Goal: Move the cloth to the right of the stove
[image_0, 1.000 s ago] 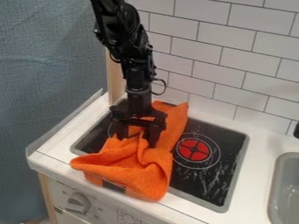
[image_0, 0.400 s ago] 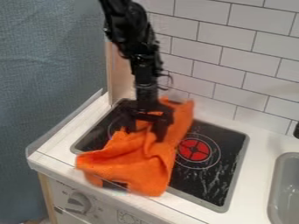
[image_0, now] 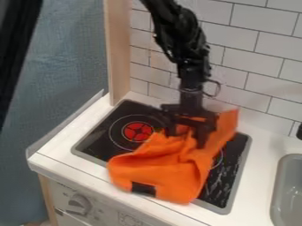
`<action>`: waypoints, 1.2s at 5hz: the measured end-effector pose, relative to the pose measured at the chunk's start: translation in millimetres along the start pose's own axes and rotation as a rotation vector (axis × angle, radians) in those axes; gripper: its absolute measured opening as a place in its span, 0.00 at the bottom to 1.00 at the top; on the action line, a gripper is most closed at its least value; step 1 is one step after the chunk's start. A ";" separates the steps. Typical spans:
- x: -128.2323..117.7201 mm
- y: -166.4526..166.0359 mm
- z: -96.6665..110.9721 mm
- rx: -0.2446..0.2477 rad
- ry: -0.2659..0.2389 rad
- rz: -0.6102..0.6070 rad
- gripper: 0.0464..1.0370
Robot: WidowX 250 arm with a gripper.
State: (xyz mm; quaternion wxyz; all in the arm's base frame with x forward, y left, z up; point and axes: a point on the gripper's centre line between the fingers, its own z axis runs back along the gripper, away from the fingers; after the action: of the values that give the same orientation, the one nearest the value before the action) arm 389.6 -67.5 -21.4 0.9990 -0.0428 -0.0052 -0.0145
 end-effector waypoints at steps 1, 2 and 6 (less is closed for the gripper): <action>-6.8 -28.5 -3.2 -0.006 0.010 -0.084 0.96; -18.1 -33.2 -6.2 -0.011 0.025 -0.112 0.96; -45.7 -46.0 20.3 -0.040 0.040 -0.173 0.96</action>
State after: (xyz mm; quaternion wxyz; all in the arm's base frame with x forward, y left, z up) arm 342.4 -110.3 2.2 0.9928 -0.0619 0.0113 -0.1018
